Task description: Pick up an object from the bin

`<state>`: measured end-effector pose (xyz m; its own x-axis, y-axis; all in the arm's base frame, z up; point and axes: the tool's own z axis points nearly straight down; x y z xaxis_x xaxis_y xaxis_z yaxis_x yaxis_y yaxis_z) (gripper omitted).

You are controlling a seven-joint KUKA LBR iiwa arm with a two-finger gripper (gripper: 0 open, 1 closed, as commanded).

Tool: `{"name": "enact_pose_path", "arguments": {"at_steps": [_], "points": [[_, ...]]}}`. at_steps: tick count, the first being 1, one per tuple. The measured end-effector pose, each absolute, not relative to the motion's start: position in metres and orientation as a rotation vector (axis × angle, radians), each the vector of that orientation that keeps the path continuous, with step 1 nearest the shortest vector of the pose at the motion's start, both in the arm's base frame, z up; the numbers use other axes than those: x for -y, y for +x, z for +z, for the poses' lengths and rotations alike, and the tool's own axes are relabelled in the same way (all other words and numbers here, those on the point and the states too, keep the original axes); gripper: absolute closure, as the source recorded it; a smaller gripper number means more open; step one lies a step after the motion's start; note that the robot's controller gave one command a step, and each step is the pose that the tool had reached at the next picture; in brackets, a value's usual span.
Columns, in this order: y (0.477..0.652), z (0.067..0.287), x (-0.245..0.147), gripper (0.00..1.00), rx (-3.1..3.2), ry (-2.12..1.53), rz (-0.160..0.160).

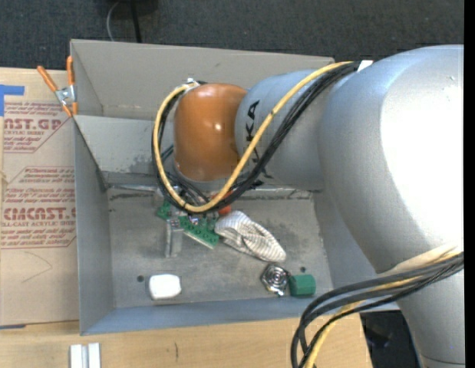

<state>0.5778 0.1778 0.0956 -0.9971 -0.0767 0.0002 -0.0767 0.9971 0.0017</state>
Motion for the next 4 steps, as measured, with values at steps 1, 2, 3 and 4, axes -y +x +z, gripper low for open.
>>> {"name": "enact_pose_path", "arguments": {"at_steps": [1, 2, 3, 4], "points": [[0.582, 0.111, -0.157, 0.00, 3.132, 0.154, 0.002], [0.591, 0.109, -0.127, 0.00, 3.142, 0.201, -0.005], [0.586, 0.079, -0.121, 0.00, 3.140, -0.037, -0.001], [0.590, 0.073, -0.110, 1.00, 3.153, -0.053, -0.014]]}}
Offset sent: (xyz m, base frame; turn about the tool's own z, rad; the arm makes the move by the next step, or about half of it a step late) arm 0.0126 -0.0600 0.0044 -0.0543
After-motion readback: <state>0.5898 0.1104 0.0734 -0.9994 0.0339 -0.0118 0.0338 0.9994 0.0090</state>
